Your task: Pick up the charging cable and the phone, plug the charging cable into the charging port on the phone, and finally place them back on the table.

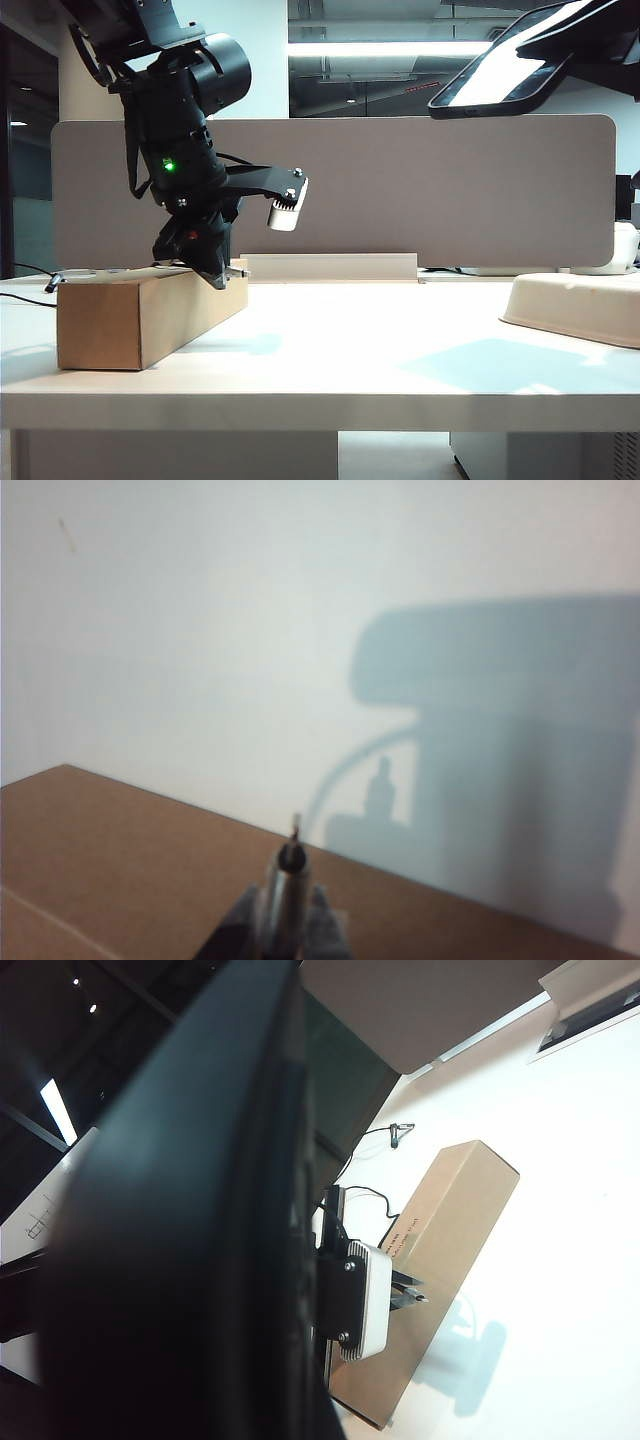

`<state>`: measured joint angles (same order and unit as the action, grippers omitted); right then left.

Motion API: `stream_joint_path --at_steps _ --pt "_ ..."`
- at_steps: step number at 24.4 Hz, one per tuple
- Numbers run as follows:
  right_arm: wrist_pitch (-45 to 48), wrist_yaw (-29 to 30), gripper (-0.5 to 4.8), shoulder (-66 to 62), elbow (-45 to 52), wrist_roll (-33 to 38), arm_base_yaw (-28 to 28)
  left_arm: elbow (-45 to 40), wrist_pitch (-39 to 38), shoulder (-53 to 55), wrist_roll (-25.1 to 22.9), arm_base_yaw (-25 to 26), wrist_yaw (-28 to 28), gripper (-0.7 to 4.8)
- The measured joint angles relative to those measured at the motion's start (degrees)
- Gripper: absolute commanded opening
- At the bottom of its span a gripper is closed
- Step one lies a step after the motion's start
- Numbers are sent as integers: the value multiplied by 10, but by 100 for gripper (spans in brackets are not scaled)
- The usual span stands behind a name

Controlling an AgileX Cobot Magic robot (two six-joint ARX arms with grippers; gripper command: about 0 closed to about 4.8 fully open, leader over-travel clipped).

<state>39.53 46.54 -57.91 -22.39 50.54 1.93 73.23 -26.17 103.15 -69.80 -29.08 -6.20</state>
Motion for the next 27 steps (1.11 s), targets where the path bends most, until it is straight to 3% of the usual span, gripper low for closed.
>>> stream_joint_path --at_steps 7,9,20,27 --pt "-14 0 -5 0 0 -7 0 0 0 0 1 -5 12 42" --pt "-26 0 -5 0 0 -7 0 0 1 0 1 -5 12 -9" --pt "-27 0 -5 0 0 -7 0 0 2 0 5 -4 10 -6" --pt "-27 0 -5 0 0 -7 0 14 -3 -53 109 -4 34 -6"
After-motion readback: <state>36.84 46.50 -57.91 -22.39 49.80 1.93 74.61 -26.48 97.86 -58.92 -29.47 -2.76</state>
